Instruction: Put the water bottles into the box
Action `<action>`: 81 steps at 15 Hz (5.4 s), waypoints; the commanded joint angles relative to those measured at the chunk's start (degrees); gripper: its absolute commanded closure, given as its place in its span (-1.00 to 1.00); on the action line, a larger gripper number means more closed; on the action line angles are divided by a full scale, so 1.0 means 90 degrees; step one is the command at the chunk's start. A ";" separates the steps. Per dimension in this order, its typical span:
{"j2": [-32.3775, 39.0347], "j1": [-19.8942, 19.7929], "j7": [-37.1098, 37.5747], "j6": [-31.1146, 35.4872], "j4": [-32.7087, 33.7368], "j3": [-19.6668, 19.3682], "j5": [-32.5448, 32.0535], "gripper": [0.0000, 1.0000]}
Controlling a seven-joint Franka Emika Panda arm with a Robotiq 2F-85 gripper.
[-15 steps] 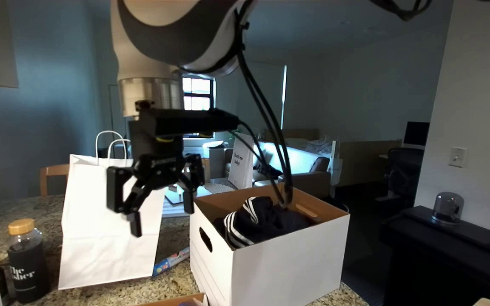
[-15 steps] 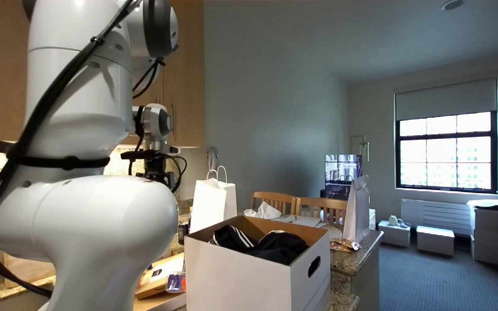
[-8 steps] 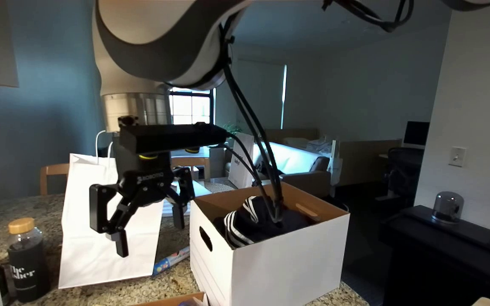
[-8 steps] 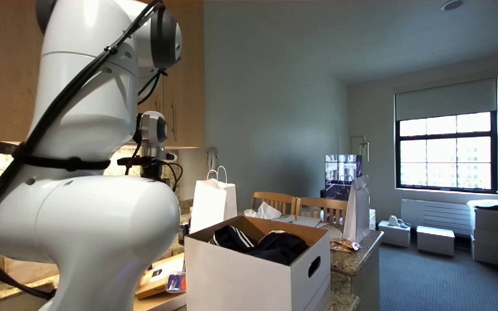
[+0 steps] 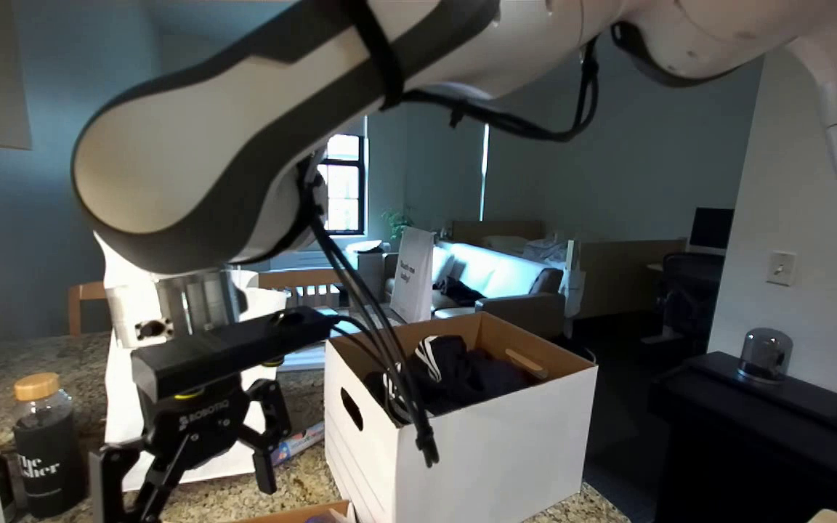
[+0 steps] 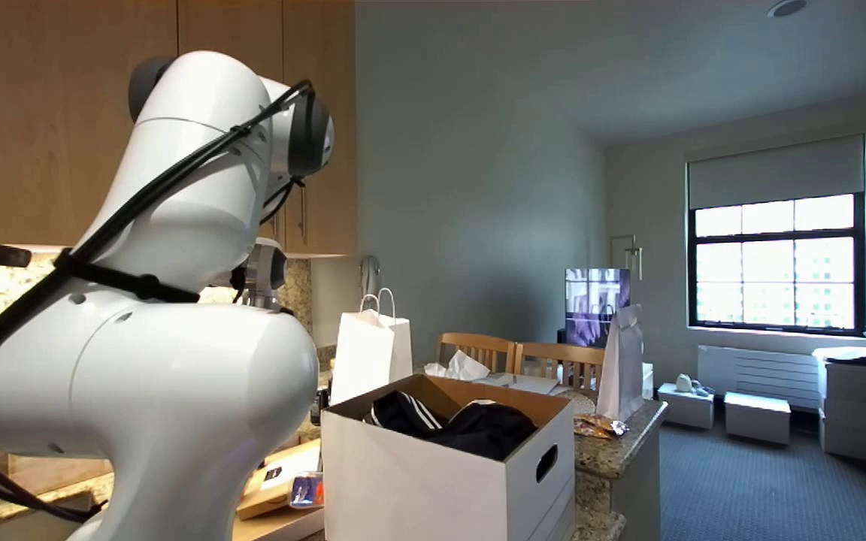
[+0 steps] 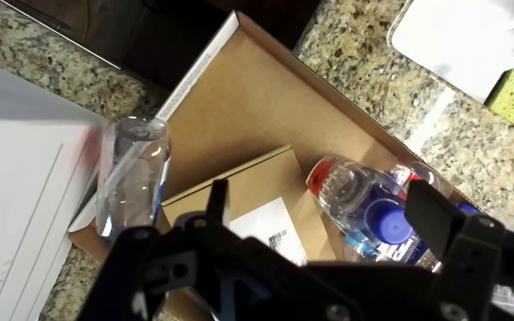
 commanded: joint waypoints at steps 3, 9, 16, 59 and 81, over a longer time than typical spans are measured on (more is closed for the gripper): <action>0.1006 0.0677 -0.0548 -0.0579 0.1290 -0.0174 0.0094 -1.00; 0.1804 0.1402 -0.0856 -0.1208 0.2303 -0.0629 -0.0045 -1.00; 0.2524 0.1767 -0.0873 -0.1035 0.3051 -0.1308 -0.0280 -1.00; 0.3057 0.1404 -0.2121 -0.2832 0.3944 -0.0930 0.0419 0.85; 0.3880 0.1583 -0.2769 -0.3326 0.5111 -0.1010 0.0164 -1.00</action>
